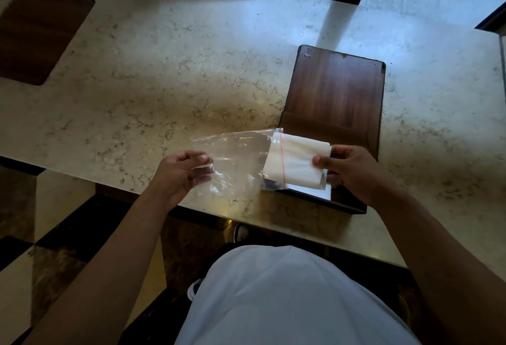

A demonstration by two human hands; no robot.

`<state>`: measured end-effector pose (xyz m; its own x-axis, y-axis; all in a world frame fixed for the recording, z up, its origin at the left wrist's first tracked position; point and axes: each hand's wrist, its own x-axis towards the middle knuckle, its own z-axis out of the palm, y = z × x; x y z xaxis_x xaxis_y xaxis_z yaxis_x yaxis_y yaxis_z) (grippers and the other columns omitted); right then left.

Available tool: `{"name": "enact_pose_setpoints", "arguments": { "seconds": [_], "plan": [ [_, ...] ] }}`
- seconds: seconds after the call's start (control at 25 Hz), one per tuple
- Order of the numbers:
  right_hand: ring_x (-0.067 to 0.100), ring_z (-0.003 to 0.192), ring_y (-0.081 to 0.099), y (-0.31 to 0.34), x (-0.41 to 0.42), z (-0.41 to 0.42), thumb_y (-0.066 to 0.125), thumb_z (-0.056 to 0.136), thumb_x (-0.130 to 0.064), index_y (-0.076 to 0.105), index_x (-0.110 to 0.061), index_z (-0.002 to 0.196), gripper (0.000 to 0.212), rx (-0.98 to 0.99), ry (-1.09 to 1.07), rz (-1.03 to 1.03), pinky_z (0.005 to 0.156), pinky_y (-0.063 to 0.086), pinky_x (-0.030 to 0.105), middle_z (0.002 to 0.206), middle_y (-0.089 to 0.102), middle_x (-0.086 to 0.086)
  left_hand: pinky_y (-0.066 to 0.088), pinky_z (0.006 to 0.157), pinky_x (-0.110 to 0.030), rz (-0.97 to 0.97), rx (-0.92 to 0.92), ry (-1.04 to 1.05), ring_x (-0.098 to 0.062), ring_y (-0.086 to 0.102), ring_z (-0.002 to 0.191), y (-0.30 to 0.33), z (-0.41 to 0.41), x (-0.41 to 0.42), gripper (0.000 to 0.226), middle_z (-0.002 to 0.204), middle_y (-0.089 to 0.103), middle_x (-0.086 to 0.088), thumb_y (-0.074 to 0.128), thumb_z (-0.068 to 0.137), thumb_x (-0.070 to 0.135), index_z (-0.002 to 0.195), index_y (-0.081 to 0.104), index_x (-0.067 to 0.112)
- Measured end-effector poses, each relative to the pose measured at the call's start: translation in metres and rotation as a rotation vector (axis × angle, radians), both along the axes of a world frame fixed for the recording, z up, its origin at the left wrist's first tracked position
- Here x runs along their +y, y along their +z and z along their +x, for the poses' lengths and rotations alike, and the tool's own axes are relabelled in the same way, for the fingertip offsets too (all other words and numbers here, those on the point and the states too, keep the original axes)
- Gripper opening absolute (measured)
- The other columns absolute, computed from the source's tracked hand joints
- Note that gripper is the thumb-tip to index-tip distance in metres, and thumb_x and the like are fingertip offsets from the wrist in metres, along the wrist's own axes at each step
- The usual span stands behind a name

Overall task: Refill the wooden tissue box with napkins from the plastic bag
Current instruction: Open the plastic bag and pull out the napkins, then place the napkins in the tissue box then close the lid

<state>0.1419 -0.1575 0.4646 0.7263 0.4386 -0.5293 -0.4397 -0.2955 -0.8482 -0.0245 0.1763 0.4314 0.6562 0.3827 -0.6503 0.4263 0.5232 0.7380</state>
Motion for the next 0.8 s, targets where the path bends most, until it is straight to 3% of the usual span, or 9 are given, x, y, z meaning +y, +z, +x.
{"name": "enact_pose_setpoints", "arguments": {
  "seconds": [0.24,0.44,0.52,0.64,0.8],
  "plan": [
    [0.022,0.090,0.078,-0.006,-0.007,0.005,0.079,0.073,-0.025,0.073,-0.013,0.101,0.031,0.028,-0.108,0.020,0.067,0.062,0.028,0.097,0.080,-0.002,0.062,0.060,-0.031,-0.029,0.046,0.188,-0.021,0.078,0.072,-0.011,-0.006,0.022,0.007,0.083,0.080,-0.009,0.069,0.089,0.001,0.095,0.071,0.005],
    [0.025,0.093,0.077,-0.018,-0.008,0.004,0.080,0.079,-0.019,0.074,-0.009,0.103,0.027,0.068,-0.169,0.045,0.071,0.063,0.032,0.103,0.079,0.005,0.062,0.055,-0.031,-0.150,0.102,0.565,-0.022,0.071,0.069,-0.024,0.006,-0.001,0.004,0.088,0.070,-0.017,0.066,0.092,-0.003,0.095,0.065,-0.001],
    [0.027,0.097,0.076,-0.022,-0.007,0.002,0.078,0.083,-0.014,0.073,-0.005,0.108,0.026,0.091,-0.182,0.049,0.077,0.063,0.039,0.108,0.078,0.010,0.065,0.067,-0.039,-0.196,0.116,0.644,-0.026,0.069,0.073,-0.029,0.014,-0.024,0.011,0.092,0.067,-0.024,0.067,0.091,-0.007,0.101,0.062,-0.008],
    [0.030,0.103,0.074,-0.027,-0.005,-0.001,0.077,0.086,-0.013,0.071,-0.001,0.114,0.032,0.120,-0.175,0.042,0.089,0.060,0.048,0.114,0.076,0.012,0.060,0.091,-0.049,-0.207,0.203,0.609,-0.031,0.071,0.079,-0.033,0.019,-0.059,0.021,0.095,0.068,-0.029,0.069,0.088,-0.010,0.107,0.061,-0.016],
    [0.026,0.100,0.076,-0.027,-0.003,-0.006,0.080,0.079,-0.017,0.072,-0.006,0.109,0.033,0.132,-0.180,0.033,0.087,0.061,0.046,0.113,0.077,0.009,0.062,0.084,-0.048,-0.097,0.376,0.427,-0.035,0.074,0.085,-0.040,0.015,-0.089,0.006,0.098,0.072,-0.028,0.067,0.089,-0.003,0.088,0.063,-0.008]
  ]
}}
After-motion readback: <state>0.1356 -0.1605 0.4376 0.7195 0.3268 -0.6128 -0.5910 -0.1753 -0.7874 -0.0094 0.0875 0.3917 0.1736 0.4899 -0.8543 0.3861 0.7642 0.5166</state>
